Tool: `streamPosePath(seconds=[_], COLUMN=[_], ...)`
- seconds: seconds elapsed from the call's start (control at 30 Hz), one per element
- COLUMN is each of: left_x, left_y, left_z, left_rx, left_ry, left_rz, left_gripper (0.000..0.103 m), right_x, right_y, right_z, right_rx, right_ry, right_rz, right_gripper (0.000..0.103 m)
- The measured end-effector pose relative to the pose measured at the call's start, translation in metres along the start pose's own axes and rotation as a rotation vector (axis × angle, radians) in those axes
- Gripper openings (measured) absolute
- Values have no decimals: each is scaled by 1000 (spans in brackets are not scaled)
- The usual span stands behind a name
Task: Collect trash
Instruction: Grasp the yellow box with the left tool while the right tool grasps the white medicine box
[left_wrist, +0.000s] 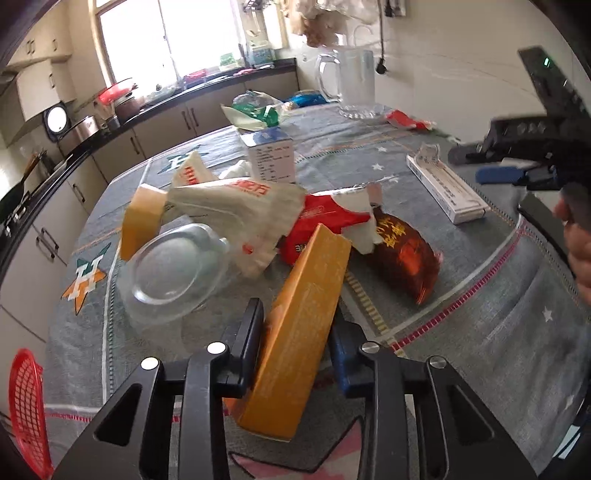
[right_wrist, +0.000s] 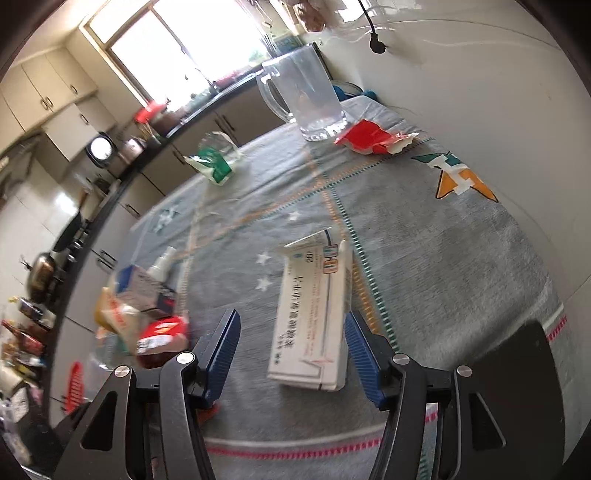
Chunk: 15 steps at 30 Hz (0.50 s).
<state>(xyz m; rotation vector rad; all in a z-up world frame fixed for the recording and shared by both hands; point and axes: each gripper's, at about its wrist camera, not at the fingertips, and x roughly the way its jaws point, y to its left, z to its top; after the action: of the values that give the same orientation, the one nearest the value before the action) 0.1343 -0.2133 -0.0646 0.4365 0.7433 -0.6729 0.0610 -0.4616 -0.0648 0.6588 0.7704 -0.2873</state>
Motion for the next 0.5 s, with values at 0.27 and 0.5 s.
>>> streamPosePath(seconds=[0.27, 0.5], left_x=[-26, -36], left_y=[33, 51], left_z=[-18, -25], left_rx=[-177, -268], left_ry=[-77, -129], left_rz=[-93, -145], left_gripper=[22, 22], right_x=[30, 44], right_y=[19, 36], right_z=[-4, -17], right_rx=[-114, -255], right_ry=[33, 8], right_rz=[-135, -281], right_gripper=[71, 62])
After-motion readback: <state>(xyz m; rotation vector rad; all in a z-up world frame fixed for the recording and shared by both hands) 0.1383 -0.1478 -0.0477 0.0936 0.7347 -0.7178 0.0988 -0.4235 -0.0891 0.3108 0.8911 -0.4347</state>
